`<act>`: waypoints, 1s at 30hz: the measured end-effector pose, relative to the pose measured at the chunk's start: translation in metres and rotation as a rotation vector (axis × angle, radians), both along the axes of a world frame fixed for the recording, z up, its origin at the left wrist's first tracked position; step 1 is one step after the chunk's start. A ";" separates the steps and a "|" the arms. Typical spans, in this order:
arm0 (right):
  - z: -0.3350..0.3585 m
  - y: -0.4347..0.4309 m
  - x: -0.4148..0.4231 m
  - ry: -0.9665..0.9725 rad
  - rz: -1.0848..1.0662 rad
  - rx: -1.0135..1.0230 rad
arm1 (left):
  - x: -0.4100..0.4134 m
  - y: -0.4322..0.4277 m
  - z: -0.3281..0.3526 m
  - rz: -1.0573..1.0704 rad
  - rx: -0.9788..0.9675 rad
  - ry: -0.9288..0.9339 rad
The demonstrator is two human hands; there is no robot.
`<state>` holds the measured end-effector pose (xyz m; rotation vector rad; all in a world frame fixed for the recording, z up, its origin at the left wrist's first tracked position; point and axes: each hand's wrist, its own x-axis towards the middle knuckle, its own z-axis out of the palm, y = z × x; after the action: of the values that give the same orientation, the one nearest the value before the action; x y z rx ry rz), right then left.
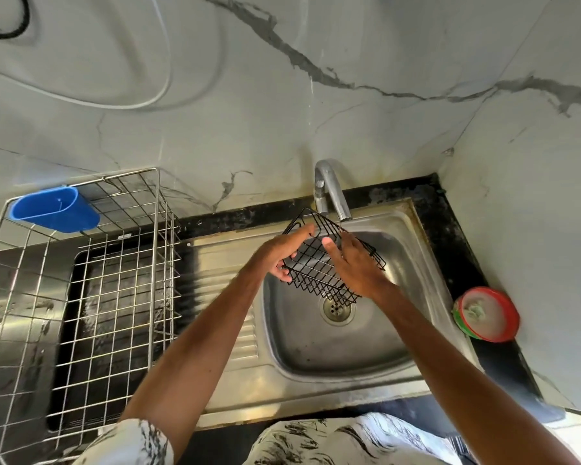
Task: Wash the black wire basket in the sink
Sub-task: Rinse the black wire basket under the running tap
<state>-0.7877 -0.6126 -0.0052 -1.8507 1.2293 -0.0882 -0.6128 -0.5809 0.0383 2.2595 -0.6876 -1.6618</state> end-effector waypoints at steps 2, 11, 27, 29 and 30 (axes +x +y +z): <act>0.008 0.005 0.012 0.014 0.053 -0.043 | 0.000 -0.003 0.004 0.005 -0.018 -0.001; 0.015 0.012 0.009 0.033 0.150 -0.256 | -0.016 -0.024 0.005 -0.015 -0.026 -0.053; -0.010 0.002 0.004 -0.039 0.282 -0.343 | -0.004 -0.006 -0.007 0.025 -0.038 0.000; -0.017 0.001 0.002 -0.011 0.302 -0.353 | 0.002 -0.003 -0.005 0.025 -0.047 -0.003; -0.020 0.001 0.000 0.009 0.307 -0.339 | 0.006 -0.001 -0.003 0.030 -0.053 -0.003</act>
<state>-0.7879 -0.6119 -0.0252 -2.3168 0.9648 -0.1244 -0.6069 -0.5823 0.0349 2.2253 -0.6862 -1.6076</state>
